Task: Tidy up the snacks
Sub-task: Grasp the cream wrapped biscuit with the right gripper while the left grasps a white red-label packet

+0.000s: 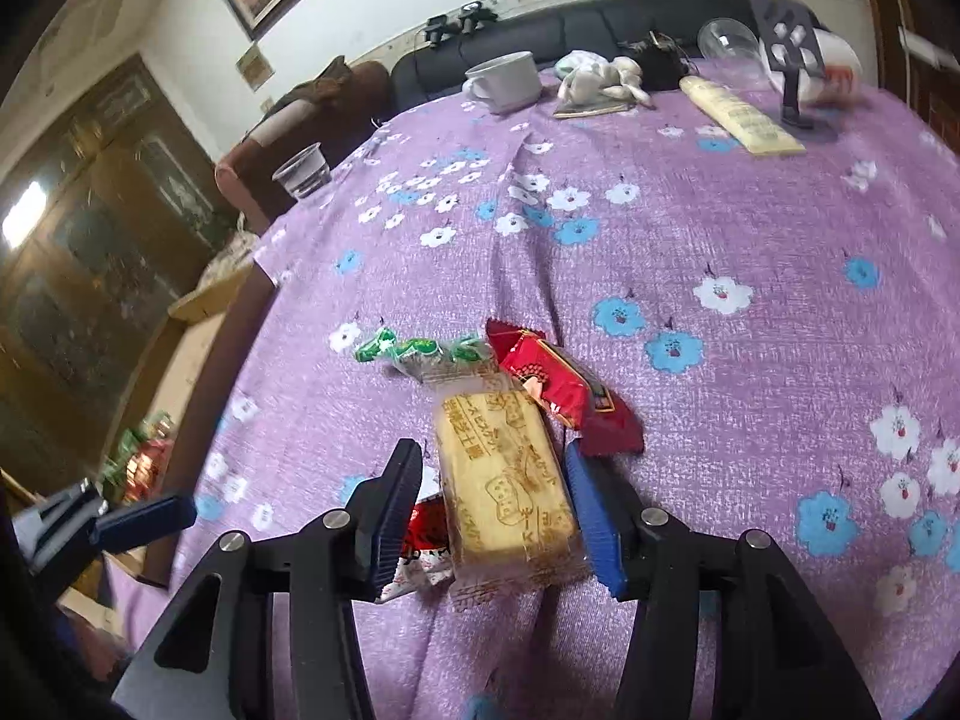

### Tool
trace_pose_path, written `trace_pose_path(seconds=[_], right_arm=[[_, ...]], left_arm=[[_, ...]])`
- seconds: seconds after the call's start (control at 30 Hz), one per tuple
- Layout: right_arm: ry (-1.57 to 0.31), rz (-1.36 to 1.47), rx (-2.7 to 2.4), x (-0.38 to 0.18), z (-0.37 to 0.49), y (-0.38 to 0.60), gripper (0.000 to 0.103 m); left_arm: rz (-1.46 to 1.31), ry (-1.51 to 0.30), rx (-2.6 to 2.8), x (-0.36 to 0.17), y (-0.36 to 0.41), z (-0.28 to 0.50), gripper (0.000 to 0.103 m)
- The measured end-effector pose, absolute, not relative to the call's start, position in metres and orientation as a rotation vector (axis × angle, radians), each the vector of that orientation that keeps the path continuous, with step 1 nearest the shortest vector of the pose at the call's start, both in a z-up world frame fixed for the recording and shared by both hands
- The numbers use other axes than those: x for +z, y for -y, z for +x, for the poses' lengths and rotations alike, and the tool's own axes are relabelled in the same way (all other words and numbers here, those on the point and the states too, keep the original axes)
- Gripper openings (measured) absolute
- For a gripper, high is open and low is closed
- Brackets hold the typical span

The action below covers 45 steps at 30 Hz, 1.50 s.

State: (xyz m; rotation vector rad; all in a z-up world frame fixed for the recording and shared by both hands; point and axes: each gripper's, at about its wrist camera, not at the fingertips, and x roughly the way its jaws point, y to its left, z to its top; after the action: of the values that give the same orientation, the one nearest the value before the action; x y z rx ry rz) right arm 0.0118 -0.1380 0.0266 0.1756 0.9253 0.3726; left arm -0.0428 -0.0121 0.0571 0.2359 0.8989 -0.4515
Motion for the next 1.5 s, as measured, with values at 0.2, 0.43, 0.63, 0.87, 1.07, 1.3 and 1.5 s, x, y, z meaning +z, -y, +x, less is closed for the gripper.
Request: trace_pose_path(seconds=[0.2, 0.43, 0.63, 0.87, 1.07, 1.3, 1.5], right_arm=[[-0.898, 0.246, 0.35, 0.035, 0.008, 0.155, 0.035], [-0.869, 0.354, 0.313, 0.04, 0.003, 0.18, 0.035], [-0.848, 0.376, 0.305, 0.044, 0.0, 0.187, 0.035], [-0.836, 0.326, 0.337, 0.047, -0.007, 0.173, 0.035], [-0.857, 0.197, 0.4, 0.042, -0.013, 0.131, 0.035], [-0.839, 0.031, 0.397, 0.037, -0.025, 0.097, 0.035], [-0.84, 0.053, 0.385, 0.036, -0.023, 0.102, 0.035]], left_arm=[[0.22, -0.944, -0.487, 0.052, 0.027, -0.022, 0.06], [0.253, -0.967, -0.507, 0.034, 0.055, 0.0, 0.06], [0.278, -0.948, -0.479, 0.018, 0.066, 0.005, 0.027], [0.207, -0.92, -0.361, 0.02, 0.023, -0.007, 0.024], [0.146, -0.836, -0.149, 0.027, -0.029, -0.006, 0.025], [0.091, -0.795, -0.063, 0.022, -0.049, 0.0, 0.025], [0.051, -0.78, -0.05, 0.024, -0.053, 0.003, 0.025]])
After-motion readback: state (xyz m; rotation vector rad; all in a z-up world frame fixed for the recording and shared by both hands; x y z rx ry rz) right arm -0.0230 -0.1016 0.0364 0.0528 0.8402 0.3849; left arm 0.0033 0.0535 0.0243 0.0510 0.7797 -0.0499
